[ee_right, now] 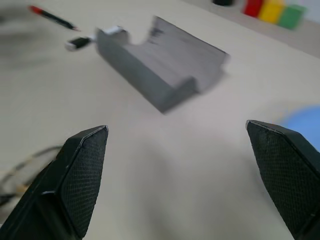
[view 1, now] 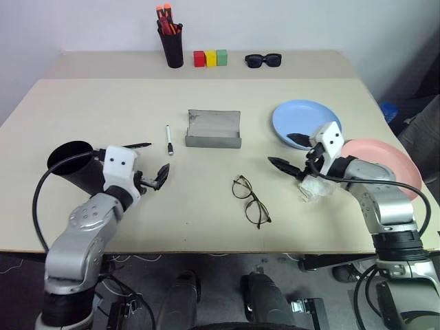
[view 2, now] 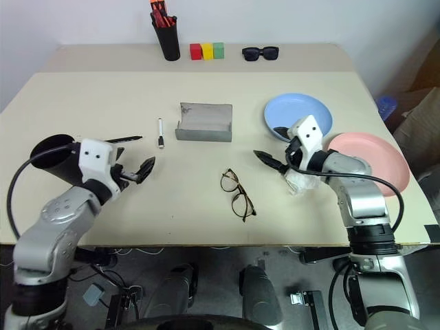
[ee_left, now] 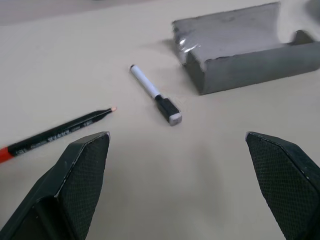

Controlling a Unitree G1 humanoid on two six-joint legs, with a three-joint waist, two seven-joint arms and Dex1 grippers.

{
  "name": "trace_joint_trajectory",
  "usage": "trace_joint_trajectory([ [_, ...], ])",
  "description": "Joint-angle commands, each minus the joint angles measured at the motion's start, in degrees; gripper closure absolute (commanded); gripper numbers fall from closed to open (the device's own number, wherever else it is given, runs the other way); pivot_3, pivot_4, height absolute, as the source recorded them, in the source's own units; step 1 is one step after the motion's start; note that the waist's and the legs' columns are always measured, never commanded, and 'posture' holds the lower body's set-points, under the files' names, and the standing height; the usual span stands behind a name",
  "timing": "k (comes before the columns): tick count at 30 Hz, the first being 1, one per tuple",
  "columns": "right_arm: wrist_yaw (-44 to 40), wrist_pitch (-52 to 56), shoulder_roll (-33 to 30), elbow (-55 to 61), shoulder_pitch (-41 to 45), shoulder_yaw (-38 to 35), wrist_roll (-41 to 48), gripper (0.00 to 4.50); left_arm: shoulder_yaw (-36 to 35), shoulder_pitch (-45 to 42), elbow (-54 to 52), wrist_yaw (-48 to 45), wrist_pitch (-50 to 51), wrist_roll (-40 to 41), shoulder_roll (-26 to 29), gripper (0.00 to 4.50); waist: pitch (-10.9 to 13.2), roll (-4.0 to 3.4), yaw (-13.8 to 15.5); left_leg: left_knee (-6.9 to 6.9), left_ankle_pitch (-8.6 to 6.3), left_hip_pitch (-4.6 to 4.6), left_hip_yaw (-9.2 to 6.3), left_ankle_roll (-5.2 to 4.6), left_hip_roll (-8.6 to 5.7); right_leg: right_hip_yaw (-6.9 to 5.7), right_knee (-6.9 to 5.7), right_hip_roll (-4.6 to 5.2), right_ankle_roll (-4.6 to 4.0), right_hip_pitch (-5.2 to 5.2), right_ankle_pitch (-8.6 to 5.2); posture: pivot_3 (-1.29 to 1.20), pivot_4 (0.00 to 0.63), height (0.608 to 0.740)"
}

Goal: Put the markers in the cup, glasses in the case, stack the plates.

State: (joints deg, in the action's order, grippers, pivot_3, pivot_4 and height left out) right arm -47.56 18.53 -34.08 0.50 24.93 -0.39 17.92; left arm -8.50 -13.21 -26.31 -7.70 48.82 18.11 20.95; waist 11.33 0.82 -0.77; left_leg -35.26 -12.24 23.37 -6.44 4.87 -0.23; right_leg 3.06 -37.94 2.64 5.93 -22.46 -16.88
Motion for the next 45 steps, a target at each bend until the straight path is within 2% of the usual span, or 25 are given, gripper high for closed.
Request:
trace_joint_trajectory([
  [1, 0.74, 0.2, 0.99, 5.68, 0.17, 1.76, -0.8, 0.0, -0.85, -5.49, 3.31, 5.0, 3.24, -1.7, -2.72, 0.03, -0.01, 0.03, -0.14, 0.0, 0.0, 0.0, 0.0, 0.0, 0.0, 0.0, 0.0, 0.0, 0.0, -0.01, 0.0, 0.0, 0.15, 0.74],
  [3, 1.2, 1.07, 2.26, 9.58, -1.01, 4.65, -1.27, 0.0, -1.38, -13.15, 9.98, 8.9, 7.99, -2.49, -5.98, 0.03, 0.0, 0.04, -0.12, 0.02, 0.0, -0.01, 0.0, 0.0, 0.0, 0.0, -0.03, 0.01, 0.0, -0.01, 0.0, 0.0, 0.15, 0.74],
  [7, 2.27, 2.6, 5.24, 12.88, -2.4, 8.15, -1.44, 0.0, -5.4, -23.82, 20.37, 14.64, 9.15, -3.47, -10.48, 0.03, -0.01, 0.08, -0.43, -0.01, 0.01, 0.01, -0.13, 0.02, 0.0, -0.11, -0.1, -0.03, 0.01, -0.03, 0.0, 0.0, 0.15, 0.74],
  [14, 2.94, 2.04, 7.99, 13.61, -3.21, 11.14, -2.13, 0.0, -6.48, -38.73, 41.71, 19.1, 15.27, -6.95, -9.34, 0.03, -0.01, 0.09, -0.34, 0.02, 0.02, 0.01, -0.11, 0.04, -0.03, -0.1, -0.12, -0.01, 0.03, -0.07, 0.01, 0.0, 0.15, 0.74],
  [23, 4.31, 2.09, 8.8, 16.09, -5.9, 11.94, -2.77, 0.0, -9.49, -47.4, 58.41, 17.55, 10.46, -5.85, -9.77, 0.03, -0.01, 0.09, -0.34, 0.04, 0.05, 0.02, -0.12, 0.08, -0.03, -0.1, -0.12, 0.01, 0.05, -0.1, 0.02, 0.0, 0.15, 0.74],
  [29, 5.16, 2.63, 8.56, 17.31, -6.92, 11.68, -2.85, 0.0, -8.52, -50.36, 64.75, 16.64, 10.84, -6.13, -10.12, 0.03, -0.01, 0.09, -0.36, 0.04, 0.05, 0.02, -0.12, 0.1, -0.04, -0.1, -0.13, 0.0, 0.06, -0.1, 0.02, 0.0, 0.15, 0.74],
  [32, 5.55, 2.77, 8.59, 17.38, -7.02, 11.71, -2.94, 0.0, -8.37, -50.49, 65.64, 16.03, 10.79, -5.94, -10.3, 0.8, -0.01, 0.09, -0.34, 0.04, 0.06, 0.02, -0.12, 0.1, -0.04, -0.1, -0.14, 0.01, 0.06, -0.09, 0.02, 0.0, 0.15, 0.74],
  [37, 5.88, 2.84, 8.83, 17.25, -6.96, 12.14, -3.07, 0.0, -9.51, -50.04, 65.51, 17.69, 11.56, -5.94, -10.47, 3.3, -0.01, 0.09, -0.17, 0.03, 0.06, 0.02, -0.12, 0.1, -0.05, -0.1, -0.13, 0.02, 0.07, -0.08, 0.02, 0.0, 0.15, 0.74],
  [39, 5.89, 2.82, 8.93, 17.08, -6.83, 12.3, -3.1, 0.0, -9.83, -49.73, 64.9, 18.09, 11.09, -5.87, -10.58, 4.43, -0.01, 0.09, -0.17, 0.03, 0.06, 0.02, -0.12, 0.1, -0.05, -0.1, -0.13, 0.03, 0.07, -0.08, 0.02, 0.0, 0.15, 0.74],
  [41, 5.93, 2.91, 9.1, 16.95, -6.56, 12.39, -3.09, 0.0, -10.21, -49.17, 63.61, 18.84, 8.6, -6.02, -10.87, 4.48, -0.01, 0.09, -0.18, 0.03, 0.06, 0.02, -0.12, 0.11, -0.05, -0.1, -0.14, 0.03, 0.07, -0.08, 0.02, 0.0, 0.15, 0.74],
  [45, 6.34, 2.74, 10.29, 15.85, -5.55, 12.35, -3.01, 0.0, -7.91, -44.7, 54.41, 20.08, -11.98, -9.86, -11.61, 4.48, -0.01, 0.1, -0.39, 0.06, 0.09, 0.04, -0.12, 0.16, -0.04, -0.1, -0.12, 0.03, 0.08, -0.11, 0.03, 0.0, 0.15, 0.74],
])
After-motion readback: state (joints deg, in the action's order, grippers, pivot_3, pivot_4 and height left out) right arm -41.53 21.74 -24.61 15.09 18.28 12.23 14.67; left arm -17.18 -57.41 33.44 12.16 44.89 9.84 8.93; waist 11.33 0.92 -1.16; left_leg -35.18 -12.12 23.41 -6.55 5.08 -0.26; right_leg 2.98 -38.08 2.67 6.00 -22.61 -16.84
